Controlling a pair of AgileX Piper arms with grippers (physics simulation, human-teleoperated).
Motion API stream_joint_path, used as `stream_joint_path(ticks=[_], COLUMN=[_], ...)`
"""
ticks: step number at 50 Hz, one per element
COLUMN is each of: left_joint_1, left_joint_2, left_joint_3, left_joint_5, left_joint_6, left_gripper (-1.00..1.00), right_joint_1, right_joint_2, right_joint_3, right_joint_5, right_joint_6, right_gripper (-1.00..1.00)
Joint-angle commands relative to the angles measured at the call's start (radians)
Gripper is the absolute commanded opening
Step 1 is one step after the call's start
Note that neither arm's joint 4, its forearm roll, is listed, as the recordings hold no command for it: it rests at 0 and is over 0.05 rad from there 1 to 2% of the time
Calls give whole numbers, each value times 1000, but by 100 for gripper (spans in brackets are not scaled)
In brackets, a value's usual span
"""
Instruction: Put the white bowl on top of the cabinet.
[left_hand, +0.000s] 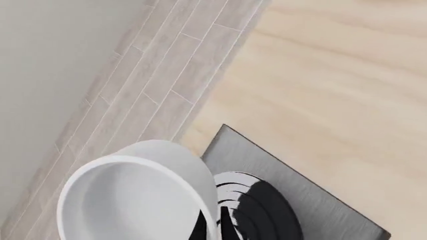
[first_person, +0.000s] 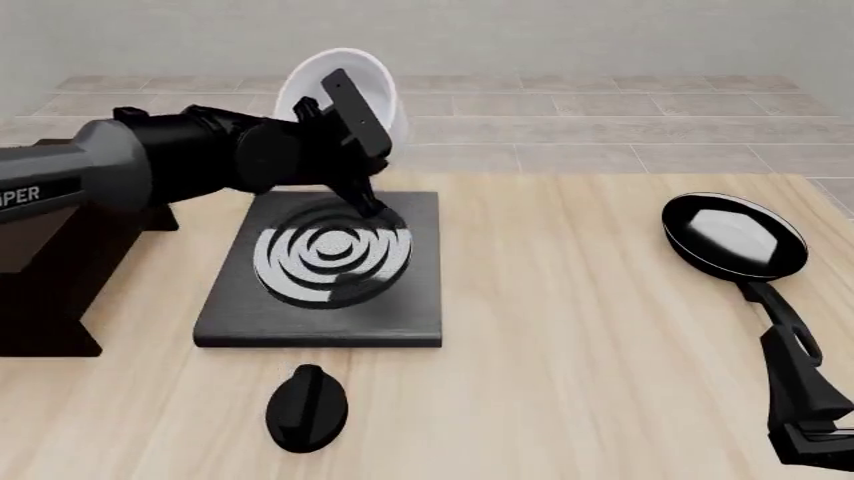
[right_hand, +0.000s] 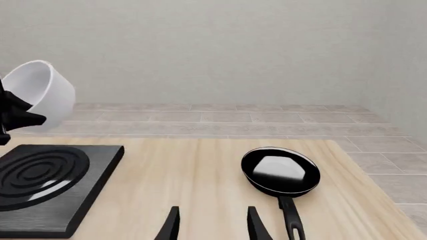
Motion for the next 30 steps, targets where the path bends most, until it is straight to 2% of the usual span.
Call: stream_joint_path(ticks=[1,3,8,10,15,21,30], left_joint_1=[89,130,164,190,240,297,397], left_joint_2=[-97,-135,-186,-200,-262,-300,-340], left_joint_3=[69,88,112,127,112,124,109], left_joint_5=[-21,-38,-25,-31,20,57,110], left_joint_6=[-21,-51,-113,-107,-144,-112,-154], left_gripper=[-100,-100,-100,-100,-100,-100,-100], right_joint_1=[0,0,0,0,0,0,0], right_joint_2=[0,0,0,0,0,0,0], right_joint_3=[0,0,0,0,0,0,0], right_joint_5=[0,0,0,0,0,0,0], right_joint_6=[0,0,1,0,0,0,0], right_gripper=[100,100,100,100,100,100,100])
